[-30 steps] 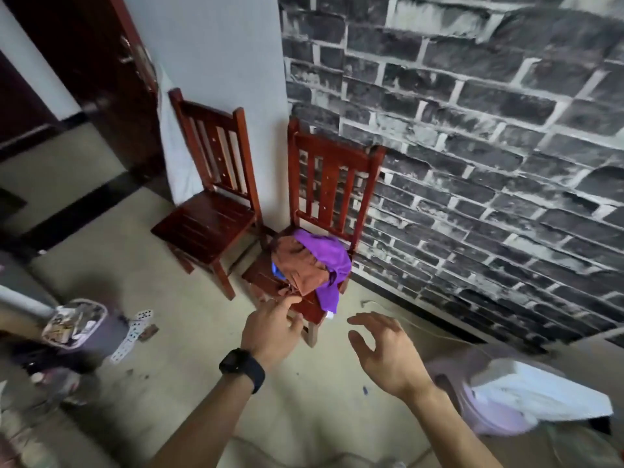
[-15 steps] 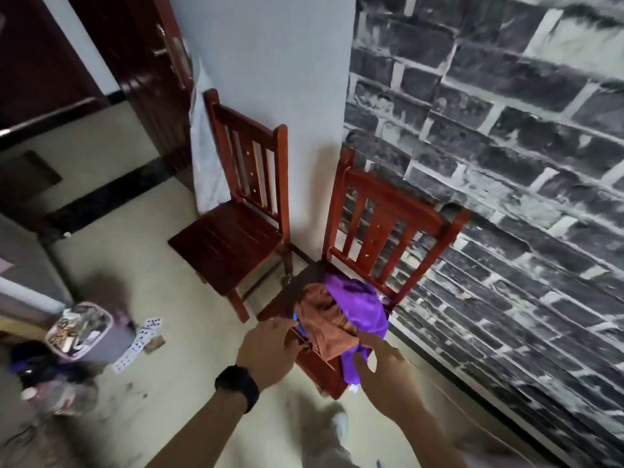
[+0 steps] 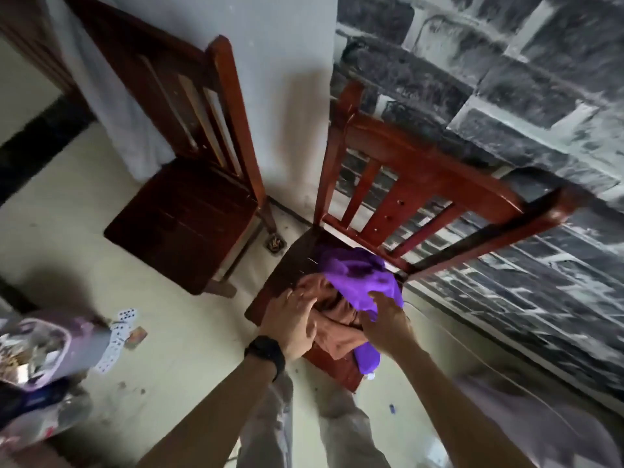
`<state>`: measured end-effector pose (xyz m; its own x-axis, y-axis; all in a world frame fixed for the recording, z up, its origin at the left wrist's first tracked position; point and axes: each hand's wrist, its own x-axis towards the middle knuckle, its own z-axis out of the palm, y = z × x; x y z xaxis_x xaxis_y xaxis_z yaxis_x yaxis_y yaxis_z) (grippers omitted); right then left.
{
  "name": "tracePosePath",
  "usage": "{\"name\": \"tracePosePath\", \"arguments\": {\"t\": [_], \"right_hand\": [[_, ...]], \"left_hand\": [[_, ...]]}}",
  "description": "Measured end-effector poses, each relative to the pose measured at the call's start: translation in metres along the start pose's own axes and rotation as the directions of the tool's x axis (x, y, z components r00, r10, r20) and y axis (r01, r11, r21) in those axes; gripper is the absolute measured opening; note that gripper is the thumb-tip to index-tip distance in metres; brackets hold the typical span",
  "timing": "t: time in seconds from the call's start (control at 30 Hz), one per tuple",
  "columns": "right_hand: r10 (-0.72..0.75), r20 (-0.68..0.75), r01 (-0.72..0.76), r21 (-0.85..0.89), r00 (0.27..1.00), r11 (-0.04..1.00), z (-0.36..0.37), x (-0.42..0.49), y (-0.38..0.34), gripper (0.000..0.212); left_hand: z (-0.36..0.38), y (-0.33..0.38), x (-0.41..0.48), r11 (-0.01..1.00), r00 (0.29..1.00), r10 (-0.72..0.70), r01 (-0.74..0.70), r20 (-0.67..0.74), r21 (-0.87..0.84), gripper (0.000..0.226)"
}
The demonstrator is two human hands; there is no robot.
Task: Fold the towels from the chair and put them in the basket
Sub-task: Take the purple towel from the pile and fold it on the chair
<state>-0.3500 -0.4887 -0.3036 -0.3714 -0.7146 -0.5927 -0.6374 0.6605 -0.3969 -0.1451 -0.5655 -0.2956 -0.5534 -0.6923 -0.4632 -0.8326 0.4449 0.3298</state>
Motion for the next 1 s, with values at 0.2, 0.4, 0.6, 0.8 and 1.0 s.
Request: {"name": "tracePosePath", "arguments": {"t": [0.2, 0.4, 0.6, 0.8, 1.0], "right_hand": [[0.191, 0.004, -0.191, 0.024, 0.982, 0.981, 0.056, 0.063, 0.011, 0.081], [0.283, -0.132, -0.267, 0.131, 0.95, 0.955, 0.091, 0.11, 0.012, 0.055], [0.313, -0.441, -0.175, 0.326, 0.841, 0.929, 0.053, 0.072, -0.01, 0.039], [0.555, -0.626, -0.089, 0.616, 0.548, 0.783, -0.038, 0.015, -0.036, 0.019], [0.497, -0.766, 0.102, 0.579, 0.407, 0.809, -0.124, -0.052, -0.074, 0.018]], "left_hand": [[0.056, -0.035, 0.066, 0.951, 0.955, 0.286, -0.293, 0.085, 0.101, 0.065], [0.107, -0.06, 0.111, 0.852, 0.873, 0.48, -0.488, 0.092, 0.187, 0.071], [0.092, -0.074, 0.126, 0.815, 0.842, 0.445, -0.522, 0.305, 0.251, 0.057], [0.073, -0.083, 0.126, 0.904, 0.902, 0.241, -0.342, 0.358, 0.255, 0.053], [0.029, -0.055, 0.114, 0.987, 0.922, 0.15, -0.12, 0.357, -0.104, 0.06]]}}
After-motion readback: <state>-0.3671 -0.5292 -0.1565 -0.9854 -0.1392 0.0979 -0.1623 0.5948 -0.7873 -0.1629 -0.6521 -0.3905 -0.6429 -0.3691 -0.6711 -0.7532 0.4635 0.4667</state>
